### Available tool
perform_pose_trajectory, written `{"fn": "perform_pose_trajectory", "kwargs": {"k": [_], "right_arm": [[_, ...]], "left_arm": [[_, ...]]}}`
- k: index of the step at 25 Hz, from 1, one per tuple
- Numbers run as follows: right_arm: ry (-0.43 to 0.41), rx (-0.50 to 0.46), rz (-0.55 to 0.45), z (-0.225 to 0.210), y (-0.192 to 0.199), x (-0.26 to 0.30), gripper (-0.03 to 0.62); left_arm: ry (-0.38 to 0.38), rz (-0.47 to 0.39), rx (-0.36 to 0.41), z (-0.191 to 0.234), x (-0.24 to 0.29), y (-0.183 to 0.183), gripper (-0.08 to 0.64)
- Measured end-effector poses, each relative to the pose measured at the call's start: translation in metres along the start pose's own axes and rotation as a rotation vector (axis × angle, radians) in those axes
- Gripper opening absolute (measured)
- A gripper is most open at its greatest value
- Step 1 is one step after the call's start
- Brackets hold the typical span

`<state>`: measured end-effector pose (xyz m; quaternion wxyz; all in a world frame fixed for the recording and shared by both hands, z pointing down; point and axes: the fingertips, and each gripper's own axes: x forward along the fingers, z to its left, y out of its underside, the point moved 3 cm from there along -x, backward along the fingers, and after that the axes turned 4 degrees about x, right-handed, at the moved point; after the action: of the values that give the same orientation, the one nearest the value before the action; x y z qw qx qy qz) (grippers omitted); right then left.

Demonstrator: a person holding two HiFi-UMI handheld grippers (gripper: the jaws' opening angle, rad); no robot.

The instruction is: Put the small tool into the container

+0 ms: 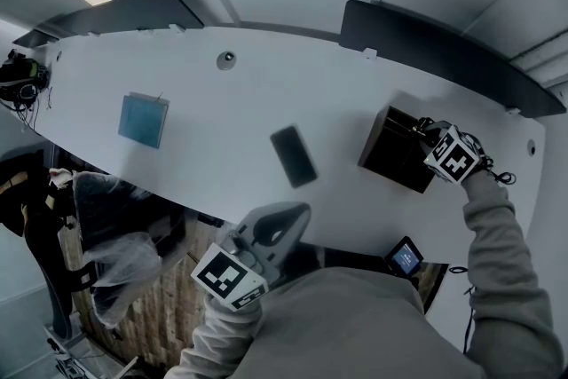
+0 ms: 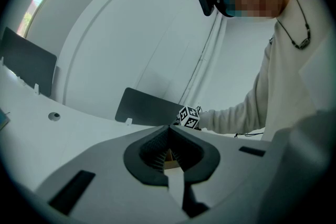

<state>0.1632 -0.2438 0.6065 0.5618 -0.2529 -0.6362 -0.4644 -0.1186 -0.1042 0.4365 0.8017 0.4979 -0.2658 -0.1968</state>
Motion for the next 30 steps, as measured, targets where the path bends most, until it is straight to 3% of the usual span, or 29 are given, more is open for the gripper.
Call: {"fn": "perform_pose_trajectory", "kwargs": {"k": [10,15,22,30], "right_arm": [[-0.007,-0.011,-0.014,0.001,-0.006,-0.002,0.023],[-0.002,0.034,0.011,0.001,0.002,-0.001,0.023],[0.008,0.004,0.002,0.001,-0.002,-0.002,0.023],[0.005,0.058,0.018,-0.001,0.005,0.001,0.023]], "left_arm": [[-0.004,-0.008,0.004,0.001,-0.006,-0.004,0.003],[0.006,-0.005,0.004,-0.003,-0.003,-0.003,0.003],[0.003,-0.004,-0.004,-0.002,-0.005,0.0,0.003],[0.005,-0.018,0.016,-0.005,-0.006,-0.011,0.003]]}}
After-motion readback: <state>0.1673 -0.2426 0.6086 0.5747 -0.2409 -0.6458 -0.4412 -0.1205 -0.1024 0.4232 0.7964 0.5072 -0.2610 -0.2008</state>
